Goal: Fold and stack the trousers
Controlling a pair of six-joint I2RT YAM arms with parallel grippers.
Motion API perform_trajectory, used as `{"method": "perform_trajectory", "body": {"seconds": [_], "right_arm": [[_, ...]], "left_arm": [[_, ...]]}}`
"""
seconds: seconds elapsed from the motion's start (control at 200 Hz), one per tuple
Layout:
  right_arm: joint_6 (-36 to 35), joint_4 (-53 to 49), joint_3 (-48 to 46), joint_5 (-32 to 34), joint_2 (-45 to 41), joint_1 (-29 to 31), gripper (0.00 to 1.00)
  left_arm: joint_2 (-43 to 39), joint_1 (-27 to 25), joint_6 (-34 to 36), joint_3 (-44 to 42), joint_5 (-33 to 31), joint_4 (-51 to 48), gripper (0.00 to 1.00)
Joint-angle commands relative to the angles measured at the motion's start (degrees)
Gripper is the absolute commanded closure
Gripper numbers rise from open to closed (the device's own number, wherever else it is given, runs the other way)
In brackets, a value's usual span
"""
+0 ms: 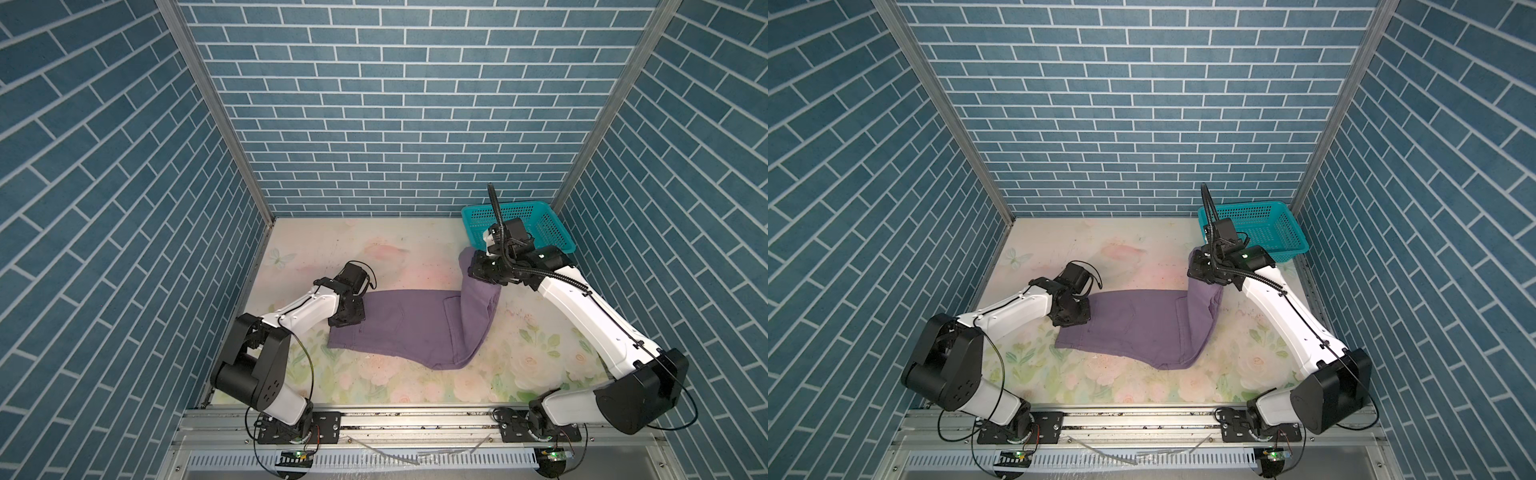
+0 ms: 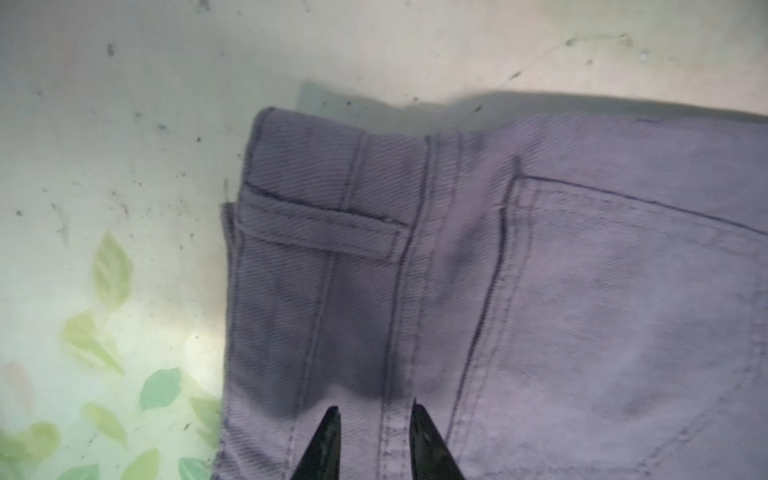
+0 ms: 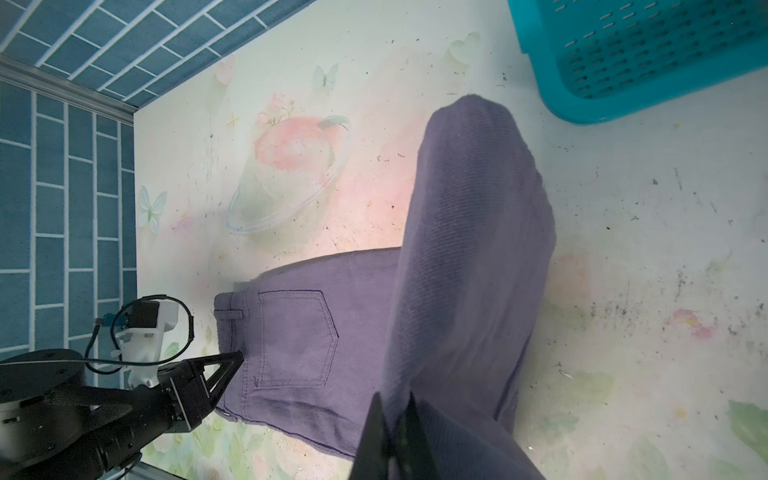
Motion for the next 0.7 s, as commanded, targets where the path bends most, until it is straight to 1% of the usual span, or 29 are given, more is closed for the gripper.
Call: {"method": "perform_trajectory", "body": {"seconds": [0.0,0.13,0.235,0.275,0.315,0.495,0.695], "right_arm": [[1.56,2.1,3.84,1.32,0.67,0.95,1.0],[1.56,2.23,4.15,1.32,1.17,1.15,1.0],[1.47,2.23,4.34,1.32,1.19,1.17,1.0],[1.45,2.24,4.55,1.32,1.18,1.17,1.0],[1.34,2.14,4.87,2.68,1.19,1.15,1.0],[0.95,1.97,6.36,2.97,1.45,1.1,1.0],[-0.62,0.12,8.46,4.4,1.02,0.59,1.0]], "left_arm": [[-1.69,2.18,-0.74,-1.67,-1.52,-0.52,0.67],[-1.19,2.97,-0.62,-2.97,-2.16,0.35,0.63],[0.05,2.97,-0.63,-3.88,-1.52,1.72,0.63],[0.52,2.97,-0.81,-4.25,-1.03,2.28,0.63],[0.93,2.97,-1.11,-4.74,-0.56,2.96,0.63],[1.33,2.79,-2.7,-7.8,2.44,6.65,0.64],[2.5,-1.74,-5.89,-9.34,3.86,9.29,0.65]]}}
